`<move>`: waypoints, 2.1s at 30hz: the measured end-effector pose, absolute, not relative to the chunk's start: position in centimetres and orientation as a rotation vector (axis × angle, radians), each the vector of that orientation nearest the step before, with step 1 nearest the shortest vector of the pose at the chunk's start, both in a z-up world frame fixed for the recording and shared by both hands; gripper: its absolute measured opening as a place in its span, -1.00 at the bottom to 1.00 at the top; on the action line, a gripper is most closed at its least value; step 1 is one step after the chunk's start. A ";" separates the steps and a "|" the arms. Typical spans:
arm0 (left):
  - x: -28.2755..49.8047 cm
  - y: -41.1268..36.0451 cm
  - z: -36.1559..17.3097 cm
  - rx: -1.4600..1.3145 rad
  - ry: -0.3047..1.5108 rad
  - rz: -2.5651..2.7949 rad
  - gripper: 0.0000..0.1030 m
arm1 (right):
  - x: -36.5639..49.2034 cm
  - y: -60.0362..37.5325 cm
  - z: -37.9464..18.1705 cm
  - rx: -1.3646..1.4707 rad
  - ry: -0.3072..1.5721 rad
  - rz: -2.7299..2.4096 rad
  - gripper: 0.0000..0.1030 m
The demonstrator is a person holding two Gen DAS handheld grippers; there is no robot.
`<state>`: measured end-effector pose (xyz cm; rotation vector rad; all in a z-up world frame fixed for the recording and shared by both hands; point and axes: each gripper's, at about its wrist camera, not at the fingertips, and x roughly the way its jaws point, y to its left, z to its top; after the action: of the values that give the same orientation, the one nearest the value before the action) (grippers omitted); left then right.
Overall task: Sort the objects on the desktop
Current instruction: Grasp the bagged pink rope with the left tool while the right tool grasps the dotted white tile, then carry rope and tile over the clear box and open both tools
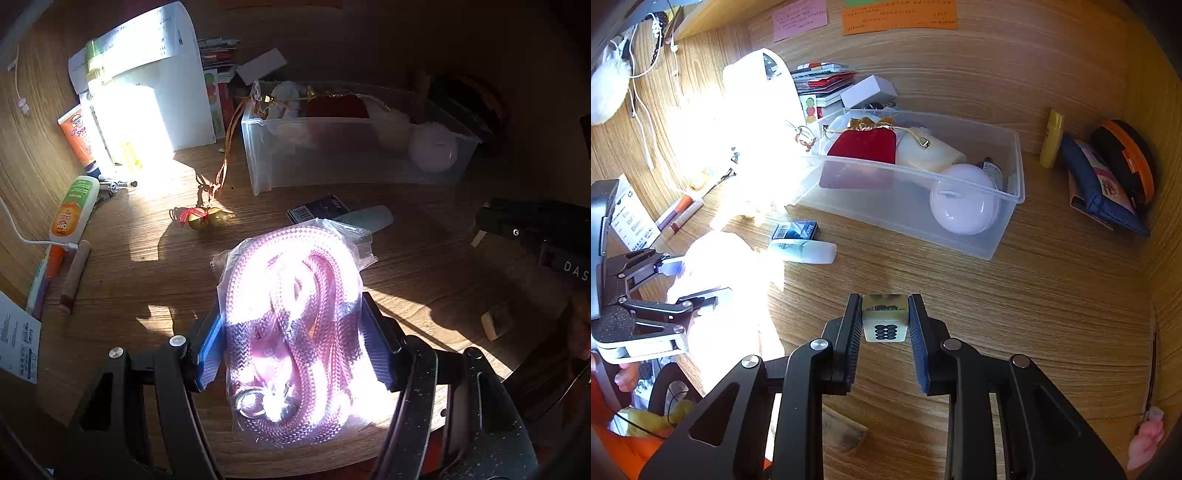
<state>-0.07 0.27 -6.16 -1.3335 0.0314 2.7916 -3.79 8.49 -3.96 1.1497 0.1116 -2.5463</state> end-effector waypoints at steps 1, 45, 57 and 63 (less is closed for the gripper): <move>-0.2 0.1 -5.8 -1.317 0.022 2.796 0.25 | -4.0 8.5 -3.8 1.147 0.108 -2.549 -0.57; -16.9 -2.6 1.5 -1.013 -0.101 2.871 0.16 | -16.5 6.5 -0.7 1.102 0.175 -2.565 -0.57; -19.3 -1.3 -2.4 -1.147 0.009 2.801 0.17 | -16.7 6.6 -1.7 1.090 0.248 -2.606 -0.56; -19.2 -1.5 -1.7 -1.163 -0.006 2.773 0.17 | -17.0 6.0 -1.8 1.091 0.284 -2.604 -0.55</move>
<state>-19.19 -1.54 -1.75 -1.1628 -0.0062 2.7729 -16.96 5.99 -1.78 1.0909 0.2836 -2.6043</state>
